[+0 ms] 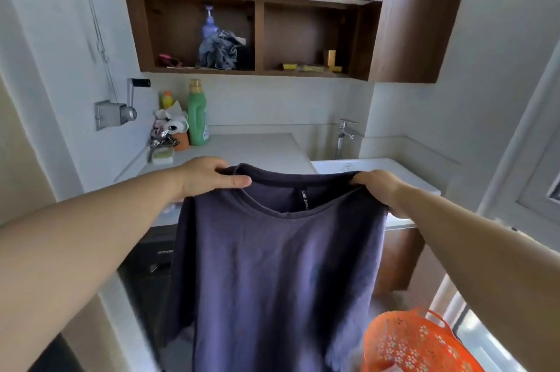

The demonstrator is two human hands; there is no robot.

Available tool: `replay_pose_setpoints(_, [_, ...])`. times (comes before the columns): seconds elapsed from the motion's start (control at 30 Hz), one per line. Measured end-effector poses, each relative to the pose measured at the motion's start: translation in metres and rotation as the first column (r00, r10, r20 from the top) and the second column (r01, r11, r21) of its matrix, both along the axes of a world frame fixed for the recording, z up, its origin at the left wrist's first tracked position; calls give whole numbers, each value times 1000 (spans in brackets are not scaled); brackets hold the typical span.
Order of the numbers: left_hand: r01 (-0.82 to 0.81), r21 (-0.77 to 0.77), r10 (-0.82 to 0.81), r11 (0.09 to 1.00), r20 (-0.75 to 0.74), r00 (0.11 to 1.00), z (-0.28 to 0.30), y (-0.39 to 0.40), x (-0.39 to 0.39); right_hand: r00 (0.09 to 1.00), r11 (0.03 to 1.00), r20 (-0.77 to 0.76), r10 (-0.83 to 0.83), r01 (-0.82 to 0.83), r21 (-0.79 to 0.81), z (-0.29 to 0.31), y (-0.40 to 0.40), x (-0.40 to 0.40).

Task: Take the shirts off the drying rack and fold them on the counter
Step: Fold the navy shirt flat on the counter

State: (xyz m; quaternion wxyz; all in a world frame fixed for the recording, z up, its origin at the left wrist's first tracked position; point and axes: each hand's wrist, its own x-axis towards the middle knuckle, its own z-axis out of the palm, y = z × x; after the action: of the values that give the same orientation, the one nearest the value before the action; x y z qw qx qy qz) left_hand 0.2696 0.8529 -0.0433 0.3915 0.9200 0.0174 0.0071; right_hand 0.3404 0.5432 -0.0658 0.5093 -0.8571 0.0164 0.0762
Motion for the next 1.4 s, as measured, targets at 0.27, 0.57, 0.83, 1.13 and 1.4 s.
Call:
replay_pose_setpoints(0.27, [-125, -435, 14, 892, -251, 968, -16, 55, 72, 917, 938, -197, 346, -331, 106, 2, 6, 65])
replay_pose_setpoints(0.57, [-61, -156, 90, 986, 190, 978, -7, 72, 178, 980, 990, 149, 130, -120, -76, 19, 48, 151])
replay_pose_setpoints(0.83, [-87, 204, -16, 975, 454, 891, -4, 104, 246, 888, 961, 444, -117, 215, -176, 25, 75, 192])
replay_pose_setpoints(1.13, [-61, -17, 63, 998, 256, 965, -12, 87, 296, 895, 959, 413, -169, 246, -142, 32, 95, 237])
replay_pose_setpoints(1.4, [-135, -147, 146, 980, 65, 987, -13, 98, 318, 927, 933, 308, -212, 285, -218, 30, 90, 272])
